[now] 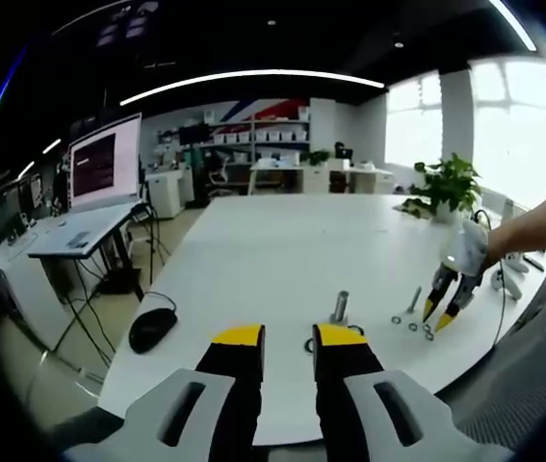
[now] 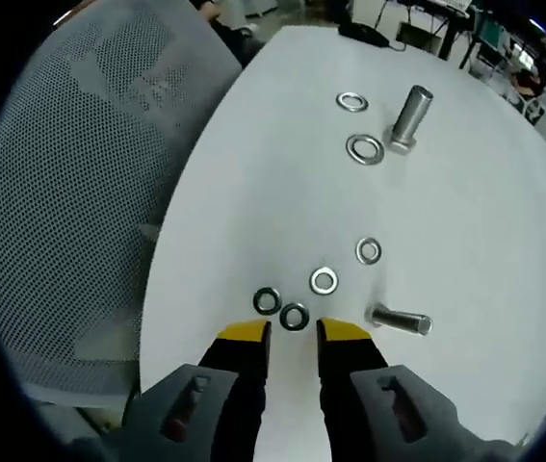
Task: Place the washer onto the threaded stud by aligning its center hole with the stud, sliding it down to the base, and recovering from edge contact or off-axis alignment until the washer reaches the visible bottom stop.
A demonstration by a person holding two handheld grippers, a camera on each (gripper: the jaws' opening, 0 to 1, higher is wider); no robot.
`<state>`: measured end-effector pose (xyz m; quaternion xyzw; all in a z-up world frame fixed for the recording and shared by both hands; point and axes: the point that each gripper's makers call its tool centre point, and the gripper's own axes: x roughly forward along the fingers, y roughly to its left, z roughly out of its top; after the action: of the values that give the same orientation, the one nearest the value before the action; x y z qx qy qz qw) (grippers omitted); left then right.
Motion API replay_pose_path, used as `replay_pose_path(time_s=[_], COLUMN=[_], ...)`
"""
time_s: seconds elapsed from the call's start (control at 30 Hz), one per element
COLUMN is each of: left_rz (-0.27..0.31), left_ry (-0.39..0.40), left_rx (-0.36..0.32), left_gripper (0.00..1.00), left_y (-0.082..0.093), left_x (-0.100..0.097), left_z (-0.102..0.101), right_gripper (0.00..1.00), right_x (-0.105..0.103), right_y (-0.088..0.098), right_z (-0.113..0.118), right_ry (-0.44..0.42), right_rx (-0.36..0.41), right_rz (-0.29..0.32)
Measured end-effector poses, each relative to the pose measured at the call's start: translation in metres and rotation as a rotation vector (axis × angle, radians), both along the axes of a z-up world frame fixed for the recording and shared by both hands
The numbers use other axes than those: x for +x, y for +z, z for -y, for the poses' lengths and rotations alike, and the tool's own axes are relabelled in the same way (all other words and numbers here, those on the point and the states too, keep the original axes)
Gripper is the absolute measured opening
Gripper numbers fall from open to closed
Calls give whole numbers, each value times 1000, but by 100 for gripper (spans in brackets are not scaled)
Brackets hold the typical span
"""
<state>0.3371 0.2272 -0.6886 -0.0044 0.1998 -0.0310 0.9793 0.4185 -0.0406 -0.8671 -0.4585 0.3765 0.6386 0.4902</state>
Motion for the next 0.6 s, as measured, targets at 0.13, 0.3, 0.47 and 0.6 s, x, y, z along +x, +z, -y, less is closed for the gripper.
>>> replay_pose_path(time_s=[0.13,0.3,0.47,0.6], left_rz=[-2,-1,-3,-2], left_ry=[-4,0,-1,-1], left_rx=[2,-1,-1,-2], left_gripper=[17,17,17,17], left_y=[0,0,-1,-1], left_x=[0,0,0,0], left_z=[1,0,0,0], right_gripper=[18,16,15,14], right_x=[-1,2,2,3], right_y=[-1,-1,-1,-1], right_z=[-1,-2,-2,-2], right_ry=[21,38,36,33], right_rx=[-14,-27,-45,-41], right_rz=[19,34,44,42])
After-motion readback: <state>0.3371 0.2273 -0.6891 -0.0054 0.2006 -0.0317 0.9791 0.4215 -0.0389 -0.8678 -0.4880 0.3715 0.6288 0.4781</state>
